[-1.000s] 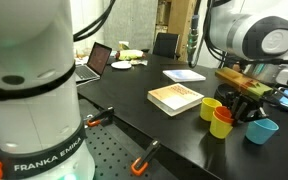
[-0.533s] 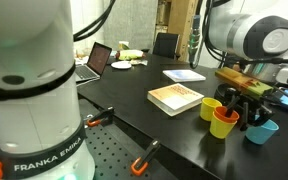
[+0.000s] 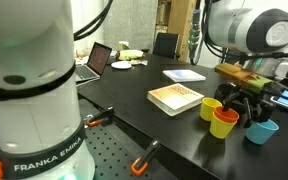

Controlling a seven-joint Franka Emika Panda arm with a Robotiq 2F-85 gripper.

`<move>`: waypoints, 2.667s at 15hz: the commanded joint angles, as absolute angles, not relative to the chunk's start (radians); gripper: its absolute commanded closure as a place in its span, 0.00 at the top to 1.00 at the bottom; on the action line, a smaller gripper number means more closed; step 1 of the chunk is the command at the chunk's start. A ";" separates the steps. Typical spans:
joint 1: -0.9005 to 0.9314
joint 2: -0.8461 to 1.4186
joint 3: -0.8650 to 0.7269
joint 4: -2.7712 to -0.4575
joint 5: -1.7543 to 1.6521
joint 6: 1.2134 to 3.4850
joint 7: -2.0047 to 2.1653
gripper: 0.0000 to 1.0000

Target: Unstack the stacked up plastic cups

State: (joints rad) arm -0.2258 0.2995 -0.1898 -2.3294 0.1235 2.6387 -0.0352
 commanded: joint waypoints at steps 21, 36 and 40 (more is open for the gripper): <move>-0.236 0.205 -0.198 -2.303 0.130 2.491 -0.005 0.01; -0.295 0.076 -0.290 -2.231 0.094 2.323 0.006 0.01; -0.319 0.150 -0.307 -2.232 0.125 2.386 -0.015 0.01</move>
